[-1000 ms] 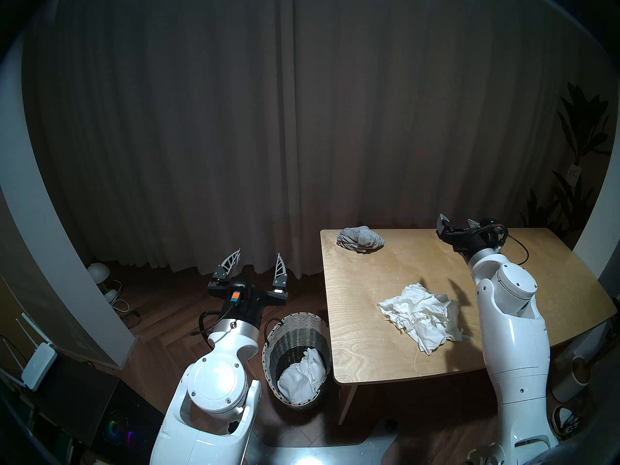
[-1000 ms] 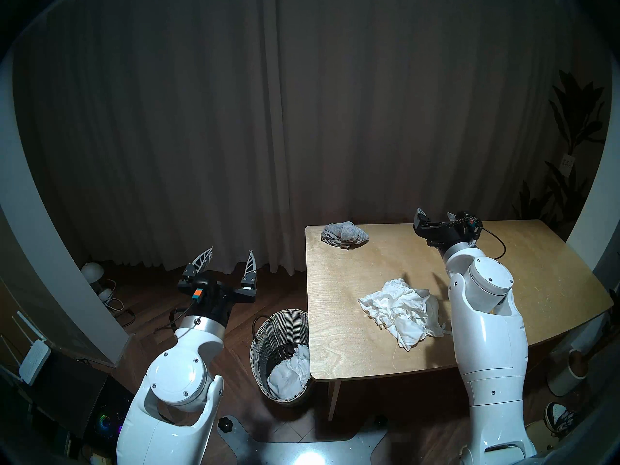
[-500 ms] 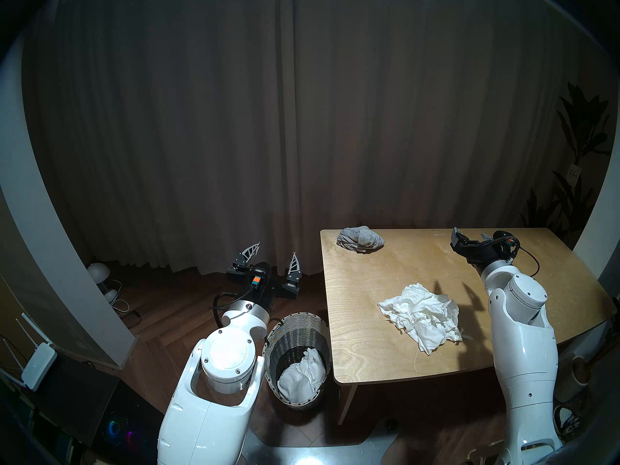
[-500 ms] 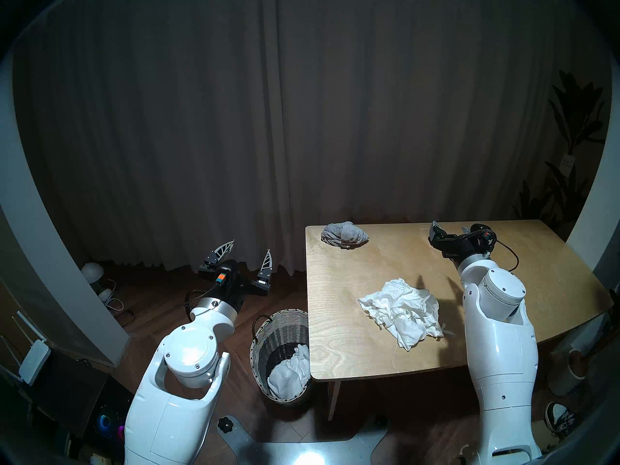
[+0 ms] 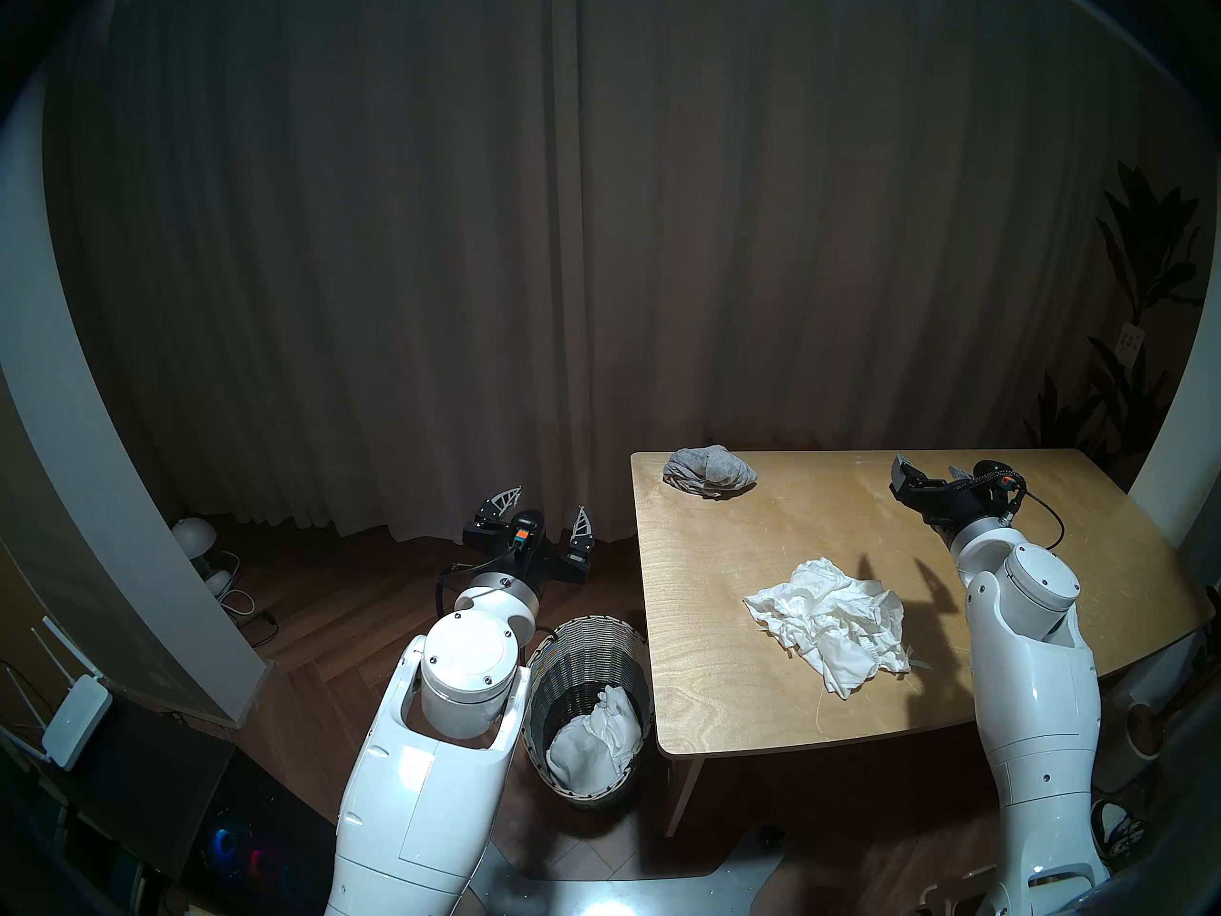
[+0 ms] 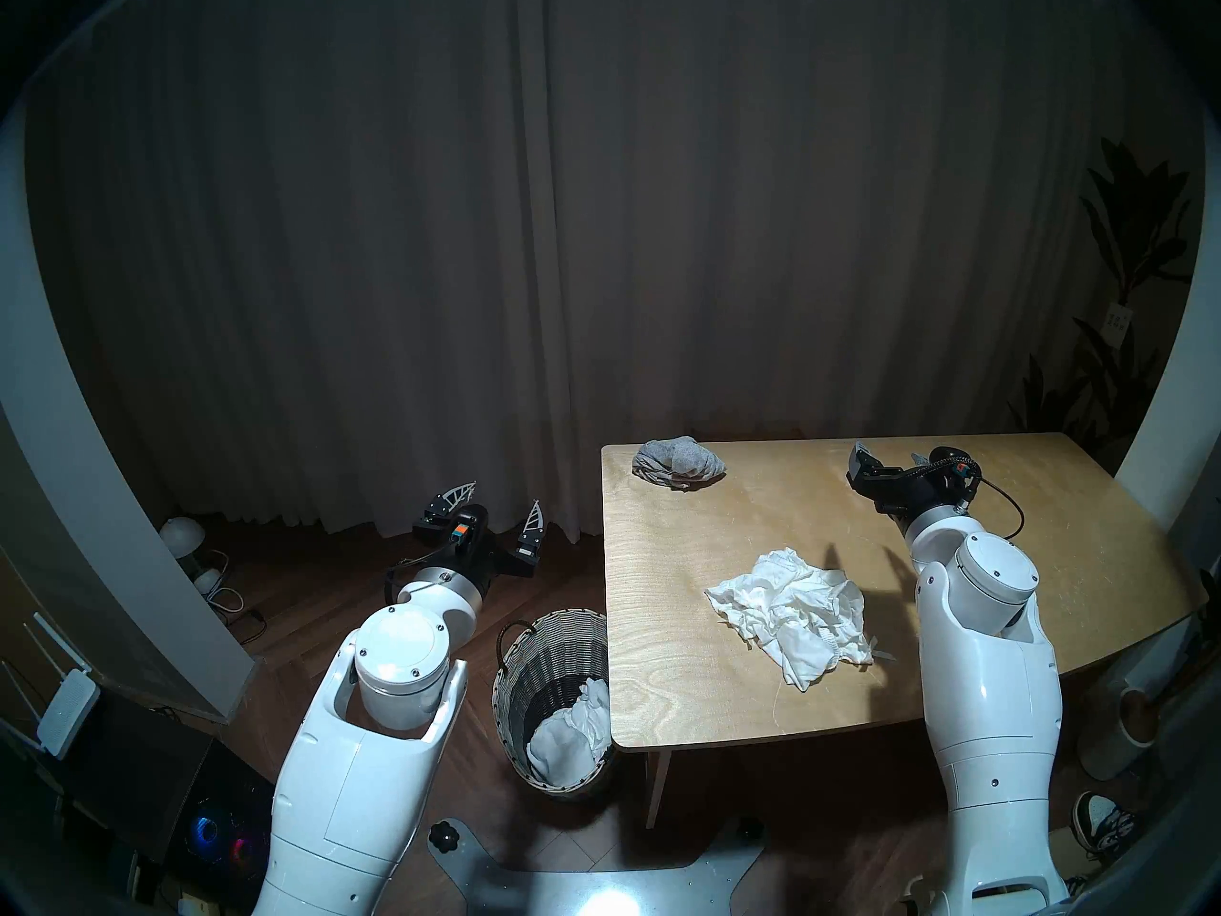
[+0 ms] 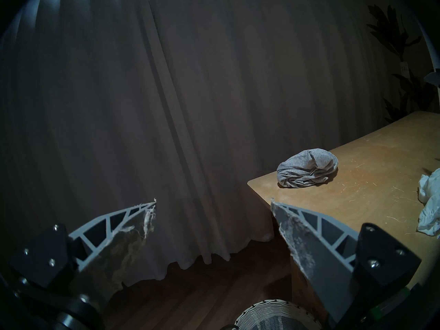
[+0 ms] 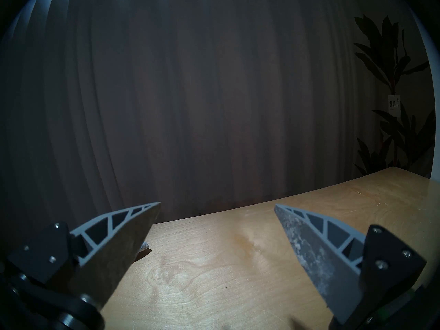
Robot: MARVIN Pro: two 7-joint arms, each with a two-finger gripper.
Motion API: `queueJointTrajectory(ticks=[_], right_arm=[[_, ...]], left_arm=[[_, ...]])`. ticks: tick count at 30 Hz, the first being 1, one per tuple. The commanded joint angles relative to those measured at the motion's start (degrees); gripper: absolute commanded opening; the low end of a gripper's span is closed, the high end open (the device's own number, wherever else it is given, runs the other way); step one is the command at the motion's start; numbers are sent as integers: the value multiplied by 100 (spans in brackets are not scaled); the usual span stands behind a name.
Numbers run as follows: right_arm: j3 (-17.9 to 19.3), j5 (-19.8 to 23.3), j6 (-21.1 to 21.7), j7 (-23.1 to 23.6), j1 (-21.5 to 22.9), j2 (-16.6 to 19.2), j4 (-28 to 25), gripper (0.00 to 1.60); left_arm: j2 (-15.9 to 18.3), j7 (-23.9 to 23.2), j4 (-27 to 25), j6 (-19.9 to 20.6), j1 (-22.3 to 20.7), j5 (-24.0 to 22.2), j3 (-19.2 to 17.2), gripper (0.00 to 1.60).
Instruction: Toss clothes into the laundry hamper
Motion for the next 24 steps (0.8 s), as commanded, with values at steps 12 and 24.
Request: queueJointTrajectory(ticks=[12, 24], right_arm=[[38, 48, -31, 91, 70, 61, -11, 160], [72, 115, -68, 246, 81, 124, -72, 160]], left_arm=[[-260, -233, 587, 246, -1187, 217, 484, 160], [-384, -921, 861, 365, -1878, -172, 1773, 160]])
